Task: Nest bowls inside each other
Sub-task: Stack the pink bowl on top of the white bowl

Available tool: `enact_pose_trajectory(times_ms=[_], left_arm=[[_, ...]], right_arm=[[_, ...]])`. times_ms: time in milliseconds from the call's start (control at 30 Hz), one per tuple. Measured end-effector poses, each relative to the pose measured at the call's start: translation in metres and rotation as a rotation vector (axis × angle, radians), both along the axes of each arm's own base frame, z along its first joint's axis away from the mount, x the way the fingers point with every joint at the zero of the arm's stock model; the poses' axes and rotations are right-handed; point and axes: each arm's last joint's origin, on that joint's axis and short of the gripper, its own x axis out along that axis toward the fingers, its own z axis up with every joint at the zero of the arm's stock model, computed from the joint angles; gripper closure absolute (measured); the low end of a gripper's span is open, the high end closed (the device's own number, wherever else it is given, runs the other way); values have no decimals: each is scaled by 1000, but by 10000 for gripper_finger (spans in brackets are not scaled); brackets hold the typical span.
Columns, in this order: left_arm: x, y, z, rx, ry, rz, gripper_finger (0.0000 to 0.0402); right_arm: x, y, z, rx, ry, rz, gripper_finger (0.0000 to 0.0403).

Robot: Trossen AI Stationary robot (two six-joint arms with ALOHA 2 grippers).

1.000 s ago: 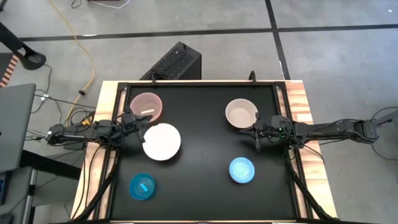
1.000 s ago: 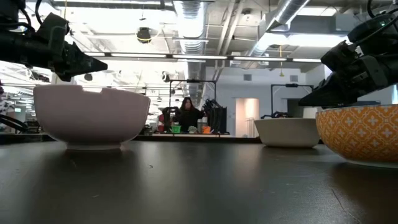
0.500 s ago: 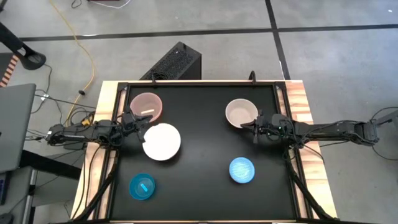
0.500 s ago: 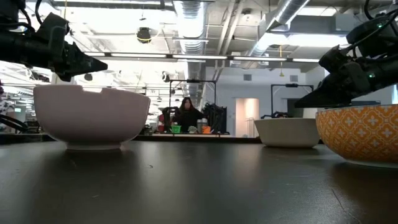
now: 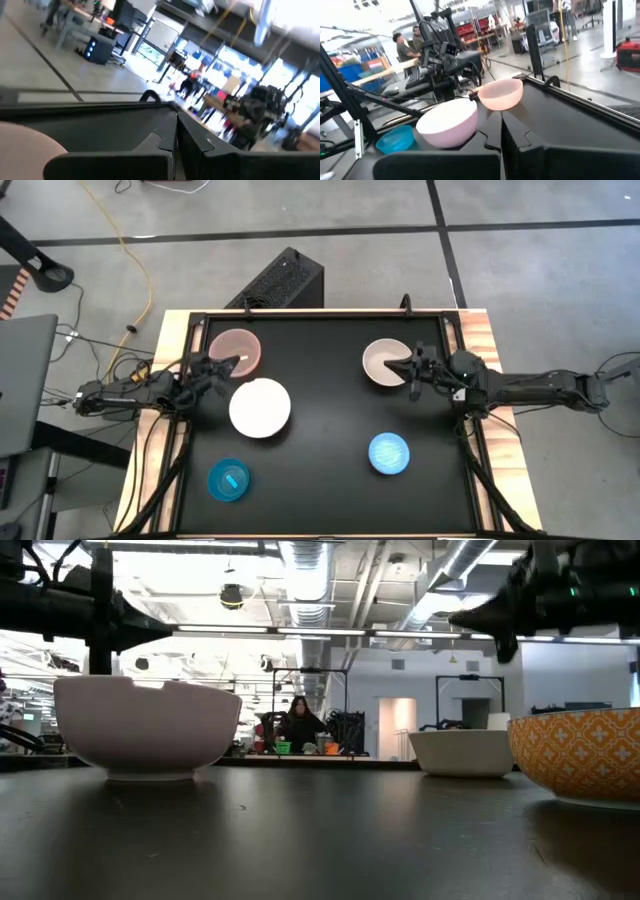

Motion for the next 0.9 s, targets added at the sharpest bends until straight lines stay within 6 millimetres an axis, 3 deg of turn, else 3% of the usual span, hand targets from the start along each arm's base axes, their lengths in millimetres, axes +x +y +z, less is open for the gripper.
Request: enact_pose_trajectory(times_ms=[133, 300, 433, 667, 900], left_arm=[[-1, 2, 1, -78, -63, -1, 401], [-3, 6, 14, 107, 85, 76, 401], [-5, 13, 23, 129, 254, 209, 401], [-6, 24, 36, 22, 643, 307, 401], [11, 31, 55, 45, 787, 265, 382]], right_arm=[[22, -5, 28, 25, 111, -3, 378], [68, -18, 51, 29, 199, -22, 356], [116, -34, 59, 44, 238, -39, 338], [206, -63, 55, 91, 291, -57, 299], [290, -93, 43, 154, 283, -73, 210]])
